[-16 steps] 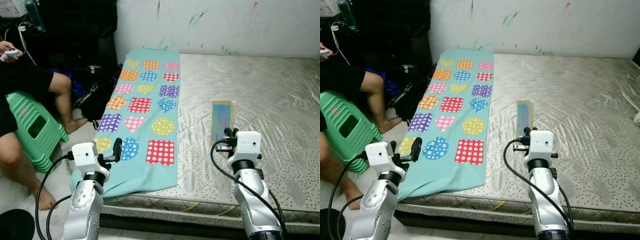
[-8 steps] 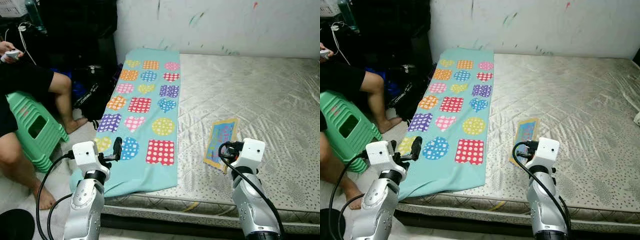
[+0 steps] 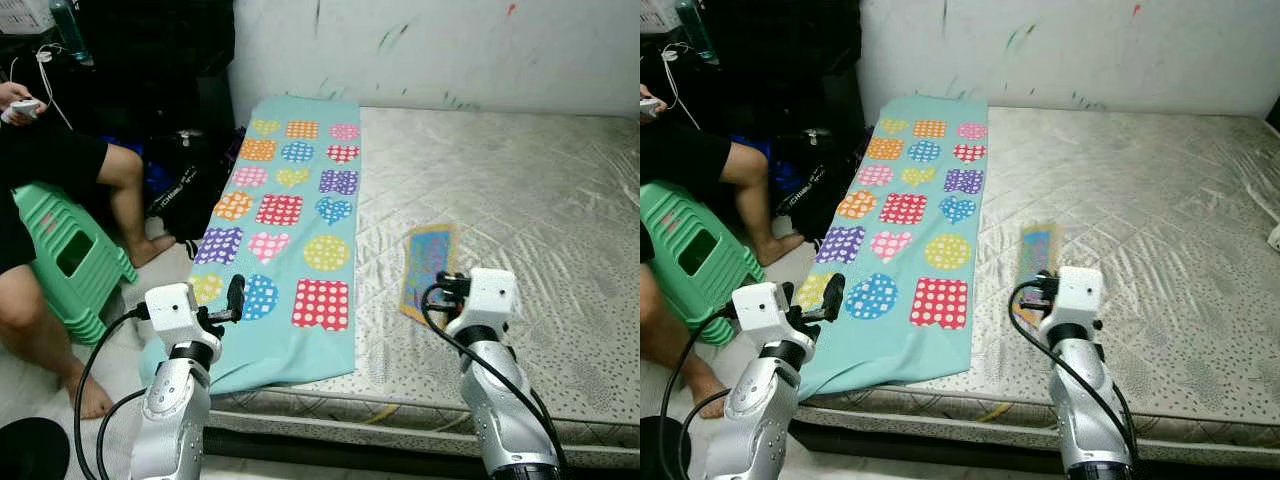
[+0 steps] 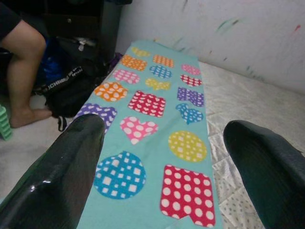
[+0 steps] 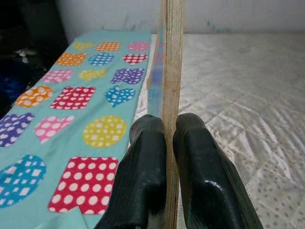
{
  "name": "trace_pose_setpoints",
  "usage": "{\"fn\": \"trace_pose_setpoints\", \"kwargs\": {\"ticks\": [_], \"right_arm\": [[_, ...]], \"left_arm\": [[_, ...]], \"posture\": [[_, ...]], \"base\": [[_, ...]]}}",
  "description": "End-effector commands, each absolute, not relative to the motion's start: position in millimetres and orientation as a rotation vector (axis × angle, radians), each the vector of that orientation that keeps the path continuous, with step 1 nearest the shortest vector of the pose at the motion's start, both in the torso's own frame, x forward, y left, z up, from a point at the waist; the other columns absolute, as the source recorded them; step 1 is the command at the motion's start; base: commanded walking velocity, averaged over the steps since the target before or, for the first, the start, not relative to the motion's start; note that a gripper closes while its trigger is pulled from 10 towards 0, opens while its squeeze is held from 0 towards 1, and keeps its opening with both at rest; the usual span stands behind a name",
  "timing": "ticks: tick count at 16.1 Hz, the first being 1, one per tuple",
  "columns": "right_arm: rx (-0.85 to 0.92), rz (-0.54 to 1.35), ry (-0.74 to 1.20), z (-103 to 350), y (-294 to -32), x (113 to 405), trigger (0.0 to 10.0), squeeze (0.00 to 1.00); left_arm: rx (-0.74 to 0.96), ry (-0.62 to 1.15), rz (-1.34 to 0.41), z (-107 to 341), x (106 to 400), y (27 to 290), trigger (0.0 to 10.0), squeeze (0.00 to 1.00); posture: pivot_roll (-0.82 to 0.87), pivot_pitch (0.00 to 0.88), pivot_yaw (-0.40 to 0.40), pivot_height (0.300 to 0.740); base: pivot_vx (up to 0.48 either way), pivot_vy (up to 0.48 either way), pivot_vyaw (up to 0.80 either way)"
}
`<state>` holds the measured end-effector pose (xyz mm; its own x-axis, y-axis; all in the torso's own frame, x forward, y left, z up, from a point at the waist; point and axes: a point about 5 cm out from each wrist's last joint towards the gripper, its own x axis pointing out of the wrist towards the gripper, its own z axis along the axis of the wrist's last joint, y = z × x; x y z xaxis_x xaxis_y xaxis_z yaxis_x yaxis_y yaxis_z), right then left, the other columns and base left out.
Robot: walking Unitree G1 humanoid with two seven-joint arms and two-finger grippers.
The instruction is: Clean up the room
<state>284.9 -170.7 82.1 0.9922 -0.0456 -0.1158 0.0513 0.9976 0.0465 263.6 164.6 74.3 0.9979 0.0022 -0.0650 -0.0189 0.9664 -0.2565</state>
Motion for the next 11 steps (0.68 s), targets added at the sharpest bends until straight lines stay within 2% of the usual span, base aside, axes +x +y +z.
{"fn": "trace_pose_setpoints", "kwargs": {"ticks": [1, 11], "right_arm": [[0.040, -0.036, 0.048, 94.8, -169.3, 287.0, 10.0, 0.00], [0.028, -0.033, 0.042, 95.6, -169.6, 288.8, 10.0, 0.00]], "left_arm": [[-0.264, 0.063, 0.014, 76.1, 263.0, 166.9, 10.0, 0.00], [-0.236, 0.056, -0.008, 78.6, 266.5, 162.0, 10.0, 0.00]], "posture": [[-0.13, 0.000, 0.011, 0.740], [-0.13, 0.000, 0.013, 0.740]], "base": [[0.000, 0.000, 0.00], [0.000, 0.000, 0.00]]}}
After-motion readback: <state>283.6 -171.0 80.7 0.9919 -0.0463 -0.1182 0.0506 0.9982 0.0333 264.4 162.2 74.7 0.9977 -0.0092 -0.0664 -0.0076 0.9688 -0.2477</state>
